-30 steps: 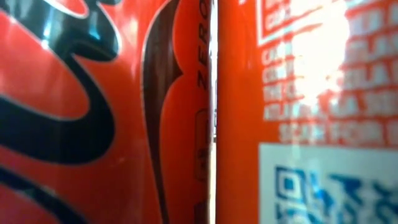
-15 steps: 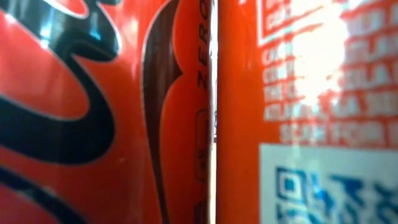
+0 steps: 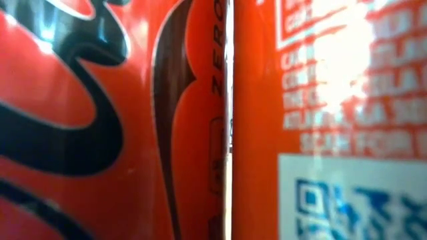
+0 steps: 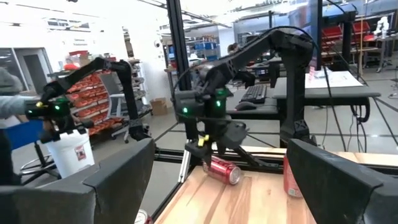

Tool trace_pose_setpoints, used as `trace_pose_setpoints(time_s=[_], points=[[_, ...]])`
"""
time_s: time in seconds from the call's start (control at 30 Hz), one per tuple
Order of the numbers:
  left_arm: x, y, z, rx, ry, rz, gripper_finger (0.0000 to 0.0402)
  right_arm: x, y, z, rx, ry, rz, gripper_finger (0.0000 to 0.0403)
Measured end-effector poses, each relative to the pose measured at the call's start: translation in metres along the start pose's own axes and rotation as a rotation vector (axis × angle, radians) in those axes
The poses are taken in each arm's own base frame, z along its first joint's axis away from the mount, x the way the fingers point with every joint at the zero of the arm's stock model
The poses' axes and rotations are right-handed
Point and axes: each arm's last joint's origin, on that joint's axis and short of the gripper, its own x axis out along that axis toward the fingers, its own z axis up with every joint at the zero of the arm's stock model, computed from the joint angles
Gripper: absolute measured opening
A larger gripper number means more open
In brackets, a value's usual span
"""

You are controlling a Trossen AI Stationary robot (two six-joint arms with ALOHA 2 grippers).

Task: Sort soda cans
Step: Move the bottom left red-black soda can to the middle of the table

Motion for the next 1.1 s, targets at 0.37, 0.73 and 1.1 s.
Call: trace_pose_setpoints(time_s=[0.37, 0.73, 1.1], points=[[0.048, 0.019, 0.012, -0.020, 0.098, 0.107, 0.0375, 0.000, 0.000, 0.000, 0.001, 0.001, 0.002, 0.0385], [0.098, 0.029, 0.025, -0.007, 0.125, -0.020, 0.0376, 0.000, 0.000, -0.001, 0.006, 0.009, 0.000, 0.0385], [0.103, 0.027, 0.027, 0.036, 0.153, 0.033, 0.0294, 0.000, -0.001, -0.001, 0.006, 0.006, -0.024, 0.0385]])
